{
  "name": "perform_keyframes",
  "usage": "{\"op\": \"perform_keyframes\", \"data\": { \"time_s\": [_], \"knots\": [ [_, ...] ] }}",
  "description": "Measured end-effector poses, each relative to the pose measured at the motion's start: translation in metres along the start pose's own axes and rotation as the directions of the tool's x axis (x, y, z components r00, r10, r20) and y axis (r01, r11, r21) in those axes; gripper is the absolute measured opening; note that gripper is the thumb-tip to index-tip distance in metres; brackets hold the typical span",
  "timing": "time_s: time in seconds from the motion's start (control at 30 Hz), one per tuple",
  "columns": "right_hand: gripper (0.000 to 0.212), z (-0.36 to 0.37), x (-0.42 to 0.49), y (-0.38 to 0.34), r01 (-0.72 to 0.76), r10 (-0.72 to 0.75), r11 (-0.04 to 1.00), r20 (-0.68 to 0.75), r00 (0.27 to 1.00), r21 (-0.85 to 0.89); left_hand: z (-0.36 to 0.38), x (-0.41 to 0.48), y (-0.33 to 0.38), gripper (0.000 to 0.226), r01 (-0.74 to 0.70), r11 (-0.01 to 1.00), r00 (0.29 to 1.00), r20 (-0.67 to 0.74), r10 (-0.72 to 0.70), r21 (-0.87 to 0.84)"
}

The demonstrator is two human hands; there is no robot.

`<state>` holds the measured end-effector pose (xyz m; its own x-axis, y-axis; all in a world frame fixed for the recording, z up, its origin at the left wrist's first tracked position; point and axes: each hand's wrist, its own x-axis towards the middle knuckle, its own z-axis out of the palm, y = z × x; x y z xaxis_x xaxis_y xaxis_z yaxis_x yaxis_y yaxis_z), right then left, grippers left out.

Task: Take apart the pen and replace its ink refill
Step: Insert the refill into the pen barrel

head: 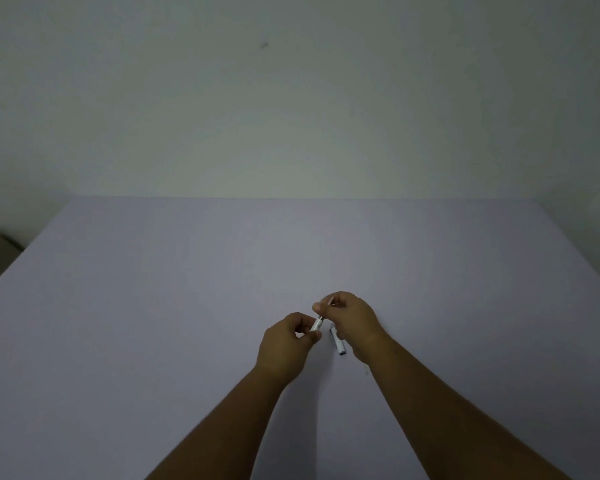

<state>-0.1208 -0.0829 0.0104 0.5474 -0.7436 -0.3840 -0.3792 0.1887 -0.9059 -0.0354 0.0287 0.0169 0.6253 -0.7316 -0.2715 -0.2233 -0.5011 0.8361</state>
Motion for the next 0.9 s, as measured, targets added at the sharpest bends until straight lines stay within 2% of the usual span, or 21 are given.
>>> {"op": "perform_keyframes", "data": {
  "time_s": [0.17, 0.27, 0.33, 0.47, 0.6, 0.63, 0.73, 0.77, 0.8, 0.87, 0.9],
  "knots": [
    [0.034, 0.000, 0.000, -0.003, -0.026, 0.024, 0.993, -0.017, 1.000, -0.112, 0.001, -0.001, 0.001, 0.014, 0.007, 1.000, 1.000, 0.003, -0.007, -0.009],
    [0.018, -0.004, -0.001, -0.004, -0.021, 0.020, 1.000, 0.038, 0.999, 0.018, -0.002, 0.001, 0.001, 0.013, 0.014, 1.000, 1.000, -0.011, -0.014, -0.022],
    [0.013, -0.006, -0.001, -0.003, 0.003, -0.004, 1.000, 0.031, 1.000, 0.030, -0.003, 0.002, 0.002, 0.013, 0.009, 1.000, 1.000, -0.019, -0.009, -0.010],
    [0.031, -0.005, 0.001, -0.004, -0.033, 0.030, 0.997, -0.048, 0.998, -0.063, 0.002, 0.001, 0.006, 0.014, -0.002, 1.000, 1.000, -0.018, 0.002, -0.007],
    [0.005, -0.009, 0.000, -0.004, -0.013, 0.006, 0.994, 0.071, 0.997, 0.104, 0.001, 0.003, 0.009, 0.015, 0.001, 1.000, 1.000, -0.024, -0.001, -0.002],
    [0.006, -0.009, 0.000, -0.003, -0.002, -0.003, 0.996, 0.063, 0.998, 0.085, 0.001, 0.003, 0.009, 0.014, 0.000, 1.000, 1.000, -0.021, 0.000, 0.005],
    [0.032, -0.006, 0.002, -0.002, -0.041, 0.039, 0.997, -0.033, 0.999, -0.065, 0.003, 0.003, 0.009, 0.012, -0.001, 1.000, 1.000, -0.002, 0.001, 0.019],
    [0.035, -0.006, 0.002, -0.002, -0.053, 0.052, 0.996, -0.028, 0.998, -0.064, 0.003, 0.002, 0.008, 0.010, 0.005, 1.000, 1.000, 0.002, -0.005, 0.010],
    [0.032, -0.006, 0.002, -0.003, -0.057, 0.057, 0.998, 0.007, 0.998, -0.010, 0.002, 0.003, 0.008, 0.009, 0.015, 1.000, 1.000, 0.004, -0.014, -0.004],
    [0.012, -0.008, 0.002, -0.003, -0.047, 0.035, 0.990, 0.091, 0.995, 0.136, -0.001, 0.004, 0.008, 0.010, 0.032, 0.999, 1.000, 0.001, -0.032, -0.017],
    [0.005, -0.009, 0.001, -0.004, -0.028, 0.013, 0.988, 0.100, 0.995, 0.149, -0.002, 0.004, 0.009, 0.012, 0.032, 0.999, 0.999, -0.002, -0.032, -0.011]
  ]
}}
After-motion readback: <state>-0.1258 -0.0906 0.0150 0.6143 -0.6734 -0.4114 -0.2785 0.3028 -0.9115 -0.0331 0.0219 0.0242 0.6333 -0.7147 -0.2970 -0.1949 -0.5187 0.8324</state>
